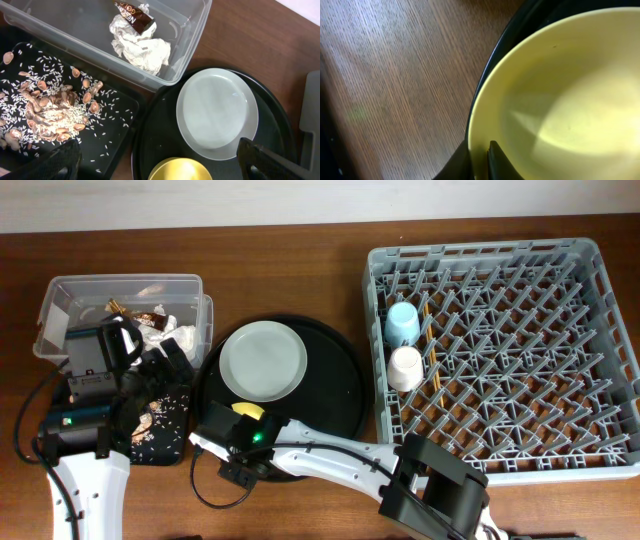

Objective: Sort waste into correct bins and load items into the dishwasher rack
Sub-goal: 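Grasp the yellow bowl with the right gripper and place it in the rack, then grasp the white plate with the right gripper and stand it in the rack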

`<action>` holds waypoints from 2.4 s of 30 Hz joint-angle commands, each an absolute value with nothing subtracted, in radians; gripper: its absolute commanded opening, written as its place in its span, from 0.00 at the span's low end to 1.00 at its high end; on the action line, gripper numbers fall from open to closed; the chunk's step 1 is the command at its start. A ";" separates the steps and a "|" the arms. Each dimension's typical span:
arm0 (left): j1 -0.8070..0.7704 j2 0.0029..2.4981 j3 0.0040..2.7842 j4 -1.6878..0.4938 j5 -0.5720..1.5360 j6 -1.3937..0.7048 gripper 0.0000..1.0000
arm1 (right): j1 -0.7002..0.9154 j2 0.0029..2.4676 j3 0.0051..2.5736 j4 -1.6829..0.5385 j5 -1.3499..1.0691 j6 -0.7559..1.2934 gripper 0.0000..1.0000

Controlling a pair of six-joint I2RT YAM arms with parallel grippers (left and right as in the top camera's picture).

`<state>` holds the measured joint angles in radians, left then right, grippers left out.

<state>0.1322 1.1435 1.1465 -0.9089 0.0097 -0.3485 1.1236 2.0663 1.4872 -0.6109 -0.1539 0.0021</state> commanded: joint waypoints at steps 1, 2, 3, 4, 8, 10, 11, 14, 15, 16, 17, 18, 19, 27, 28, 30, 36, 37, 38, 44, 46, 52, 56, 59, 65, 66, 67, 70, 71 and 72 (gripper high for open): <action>0.134 1.139 1.150 -0.907 0.003 -0.347 0.99 | 1.132 2.068 1.488 -0.641 -0.145 0.004 0.04; 0.134 1.139 1.150 -0.907 0.003 -0.347 0.99 | 1.131 2.059 1.503 -0.660 -0.146 0.005 0.04; 0.134 1.139 1.150 -0.907 0.003 -0.347 0.99 | 1.131 2.045 1.523 -0.692 -0.146 0.015 0.04; 0.134 1.139 1.150 -0.907 0.003 -0.347 0.99 | 1.131 2.017 1.553 -0.739 -0.150 0.020 0.04; 0.134 1.139 1.150 -0.907 0.003 -0.347 0.99 | 1.103 1.835 1.689 -0.991 -0.153 0.123 0.04; 0.134 1.139 1.150 -0.907 0.003 -0.347 0.99 | 1.031 1.715 1.691 -1.088 -0.155 0.219 0.04; 0.134 1.139 1.150 -0.907 0.003 -0.347 0.99 | 0.986 1.670 1.691 -1.133 -0.178 0.231 0.04; 0.134 1.139 1.150 -0.907 0.003 -0.347 0.99 | 0.767 1.542 1.687 -1.238 -0.403 0.220 0.04; 0.134 1.139 1.150 -0.907 0.003 -0.347 0.99 | 0.690 1.516 1.687 -1.253 -0.484 0.201 0.04; 0.134 1.139 1.150 -0.907 0.003 -0.347 0.99 | 0.607 1.497 1.687 -1.263 -0.587 0.168 0.04; 0.134 1.139 1.150 -0.907 0.003 -0.347 0.99 | 0.516 1.487 1.687 -1.277 -0.704 0.130 0.04; 0.134 1.139 1.150 -0.907 0.003 -0.347 0.99 | 0.440 1.487 1.687 -1.293 -0.804 0.086 0.04; 0.134 1.139 1.150 -0.907 0.003 -0.347 0.99 | 0.347 1.488 1.672 -1.308 -0.924 0.031 0.04; 0.134 1.139 1.150 -0.907 0.003 -0.347 0.99 | -0.139 1.487 1.214 -1.335 -1.467 -0.334 0.04; 0.134 1.139 1.150 -0.907 0.003 -0.347 0.99 | -0.167 1.487 1.154 -1.335 -1.491 -0.368 0.04; 0.134 1.139 1.150 -0.907 0.003 -0.347 0.99 | -0.228 1.487 1.031 -1.327 -1.519 -0.437 0.04; 0.134 1.139 1.150 -0.907 0.003 -0.347 0.99 | -0.331 1.488 0.838 -1.225 -1.499 -0.449 0.04; 0.134 1.139 1.150 -0.907 0.003 -0.347 0.99 | -0.352 1.488 0.831 -1.216 -1.475 -0.449 0.04; 0.134 1.139 1.150 -0.907 0.003 -0.347 0.99 | -0.389 1.488 0.830 -1.214 -1.414 -0.449 0.04; 0.134 1.139 1.150 -0.907 0.003 -0.347 0.99 | -0.538 1.488 0.847 -1.185 -1.334 -0.448 0.56; 0.134 1.139 1.150 -0.907 0.003 -0.347 0.99 | -0.560 1.488 0.883 -1.185 -1.333 -0.448 0.61; 0.134 1.139 1.150 -0.907 0.003 -0.347 0.99 | -0.472 1.487 1.294 -1.231 -0.960 -0.218 0.57; 0.134 1.139 1.150 -0.907 0.003 -0.347 0.99 | -0.106 1.487 1.533 -1.249 -0.603 -0.068 0.49; 0.134 1.139 1.150 -0.907 0.003 -0.347 0.99 | 0.270 1.518 1.543 -1.079 -0.309 0.075 0.48; 0.134 1.139 1.150 -0.907 0.003 -0.347 0.99 | 0.599 1.793 1.543 -0.753 -0.084 0.096 0.48; 0.134 1.139 1.150 -0.907 0.003 -0.347 0.99 | 0.610 1.840 1.543 -0.707 -0.084 0.103 0.48; 0.134 1.139 1.150 -0.907 0.003 -0.347 0.99 | 0.618 1.928 1.543 -0.627 -0.085 0.122 0.48; 0.134 1.139 1.150 -0.907 0.003 -0.347 0.99 | 0.618 2.064 1.543 -0.517 -0.085 0.140 0.47; 0.134 1.139 1.150 -0.907 0.003 -0.347 0.99 | 0.618 2.103 1.543 -0.490 -0.090 0.140 0.47; 0.134 1.139 1.150 -0.907 0.003 -0.347 0.99 | 0.620 2.125 1.543 -0.477 -0.101 0.140 0.47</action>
<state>0.1322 1.1435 1.1465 -0.9081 0.0097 -0.3485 0.6136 2.0769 1.5322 -0.5053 -0.1017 0.1242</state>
